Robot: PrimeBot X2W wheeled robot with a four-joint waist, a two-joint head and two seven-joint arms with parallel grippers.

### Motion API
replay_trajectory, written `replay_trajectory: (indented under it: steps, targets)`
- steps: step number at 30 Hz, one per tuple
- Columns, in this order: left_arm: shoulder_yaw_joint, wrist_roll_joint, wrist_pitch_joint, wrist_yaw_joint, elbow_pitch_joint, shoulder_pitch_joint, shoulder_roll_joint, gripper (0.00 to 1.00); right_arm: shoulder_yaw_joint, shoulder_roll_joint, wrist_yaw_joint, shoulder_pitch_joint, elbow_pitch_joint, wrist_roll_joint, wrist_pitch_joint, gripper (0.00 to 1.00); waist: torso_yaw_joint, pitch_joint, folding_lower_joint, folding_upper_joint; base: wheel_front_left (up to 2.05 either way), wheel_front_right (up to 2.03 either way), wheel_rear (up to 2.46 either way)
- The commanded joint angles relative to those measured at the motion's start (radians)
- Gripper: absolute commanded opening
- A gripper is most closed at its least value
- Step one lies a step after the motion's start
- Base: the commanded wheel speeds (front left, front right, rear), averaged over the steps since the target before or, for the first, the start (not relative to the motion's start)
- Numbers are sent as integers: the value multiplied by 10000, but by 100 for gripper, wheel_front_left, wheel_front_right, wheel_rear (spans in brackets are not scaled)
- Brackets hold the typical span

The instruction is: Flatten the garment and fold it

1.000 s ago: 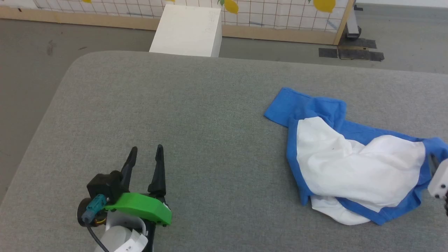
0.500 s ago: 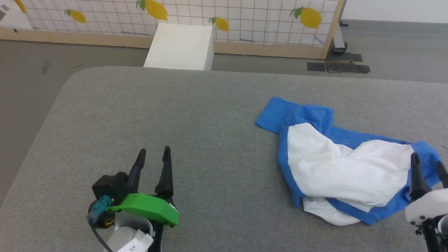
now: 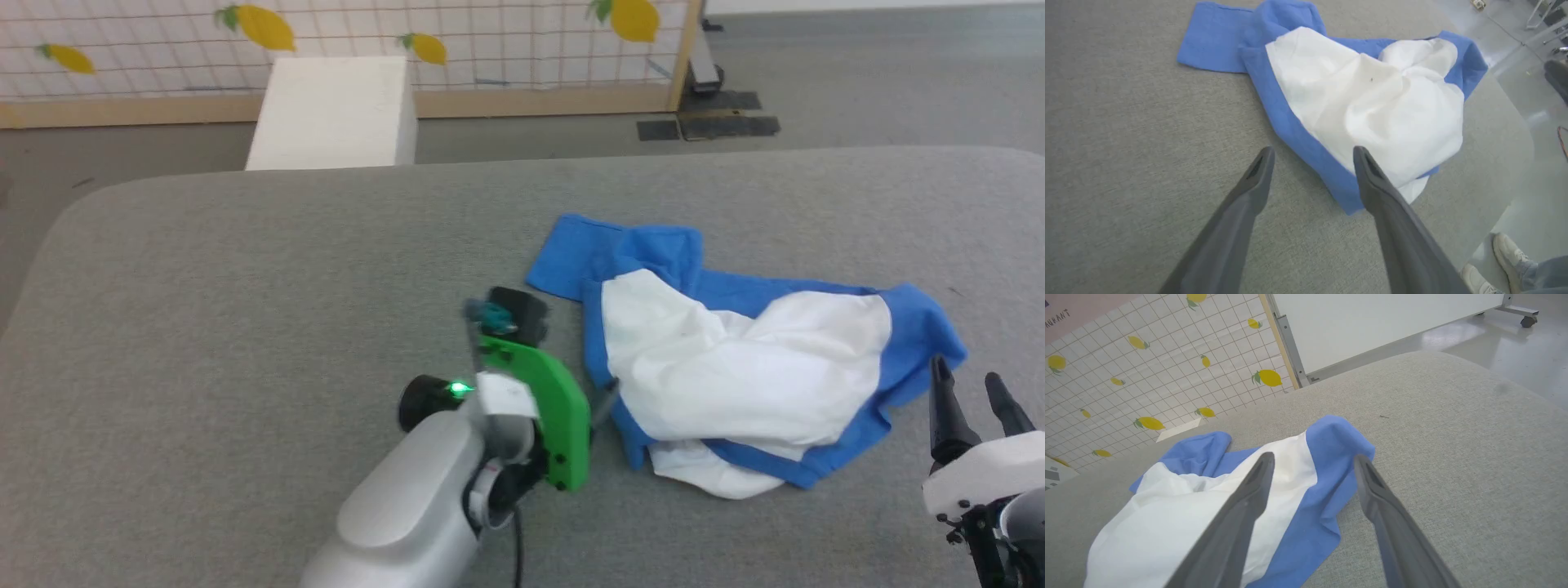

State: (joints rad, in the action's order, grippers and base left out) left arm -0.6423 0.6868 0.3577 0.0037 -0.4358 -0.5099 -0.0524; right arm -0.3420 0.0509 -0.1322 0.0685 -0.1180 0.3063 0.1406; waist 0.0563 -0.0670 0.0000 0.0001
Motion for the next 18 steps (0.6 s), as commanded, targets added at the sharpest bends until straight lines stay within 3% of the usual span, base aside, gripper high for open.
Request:
replay_trajectory:
  steps: [1, 6, 12, 13, 14, 18]
  targets:
    - [-508, 232, 590, 81, -109, -415, 18, 100, 11, -5, 15, 178, -31, -39, -15, 100, 662, -447, 0, -1, 0, 0, 0]
    - [-1740, 455, 1527, 371, -326, -1066, 20, 100, -109, -6, 15, 261, -238, 40, -166, 100, 1196, -820, 0, -1, 0, 0, 0]
    - [-2336, 368, 1963, 686, -997, -1392, 21, 100, -161, -6, 15, 304, -445, 122, -375, 100, 1485, -1105, 0, -1, 0, 0, 0]
    - [-2343, 430, 1902, 715, -1025, -1418, 21, 30, -163, -6, 15, 318, -472, 131, -406, 100, 1493, -1128, 0, -1, 0, 0, 0]
    - [-2378, 442, 1855, 730, -1050, -1451, 21, 0, -166, -6, 15, 328, -492, 135, -430, 100, 1493, -1144, 0, -1, 0, 0, 0]
    - [-2463, 609, 1524, 689, -1068, -1571, 21, 0, -147, -6, 15, 400, -606, 148, -524, 100, 1336, -1162, 0, -1, 0, 0, 0]
